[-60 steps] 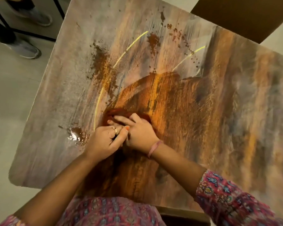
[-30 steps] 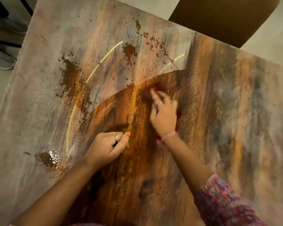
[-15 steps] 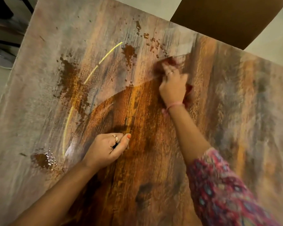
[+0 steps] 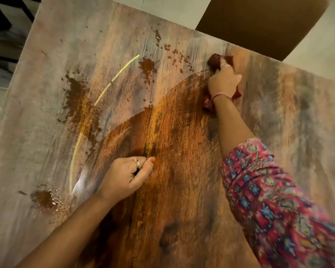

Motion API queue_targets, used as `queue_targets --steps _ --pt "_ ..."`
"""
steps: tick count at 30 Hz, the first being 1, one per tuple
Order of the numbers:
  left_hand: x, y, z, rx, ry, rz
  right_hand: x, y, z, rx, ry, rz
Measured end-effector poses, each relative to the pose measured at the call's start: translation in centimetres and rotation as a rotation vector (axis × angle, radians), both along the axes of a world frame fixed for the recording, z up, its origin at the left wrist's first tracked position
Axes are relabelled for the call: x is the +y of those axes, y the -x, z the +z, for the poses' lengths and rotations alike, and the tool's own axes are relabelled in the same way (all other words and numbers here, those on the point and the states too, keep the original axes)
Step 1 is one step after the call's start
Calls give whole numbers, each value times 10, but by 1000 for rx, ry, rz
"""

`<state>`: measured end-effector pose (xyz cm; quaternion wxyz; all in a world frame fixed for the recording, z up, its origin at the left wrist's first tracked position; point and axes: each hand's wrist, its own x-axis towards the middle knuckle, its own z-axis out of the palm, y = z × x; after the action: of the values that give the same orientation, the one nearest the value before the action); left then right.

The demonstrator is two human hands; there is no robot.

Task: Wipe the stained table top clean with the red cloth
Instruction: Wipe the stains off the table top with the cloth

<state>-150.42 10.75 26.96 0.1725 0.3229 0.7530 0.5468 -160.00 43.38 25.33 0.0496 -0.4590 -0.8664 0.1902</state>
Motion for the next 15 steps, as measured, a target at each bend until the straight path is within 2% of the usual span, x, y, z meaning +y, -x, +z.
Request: queue_targets --steps 5,7,11,15 --pt "-2 -1 -7 -52 11 46 -111 -91 -7 -144 -242 353" --pt "-1 0 -8 -63 27 31 -132 -119 -9 -181 -296 413" --pt "8 0 -7 -49 34 -9 -96 -88 -11 -186 -297 423" --pt "15 -3 -8 -44 41 -55 -21 -1 -13 -103 -160 264"
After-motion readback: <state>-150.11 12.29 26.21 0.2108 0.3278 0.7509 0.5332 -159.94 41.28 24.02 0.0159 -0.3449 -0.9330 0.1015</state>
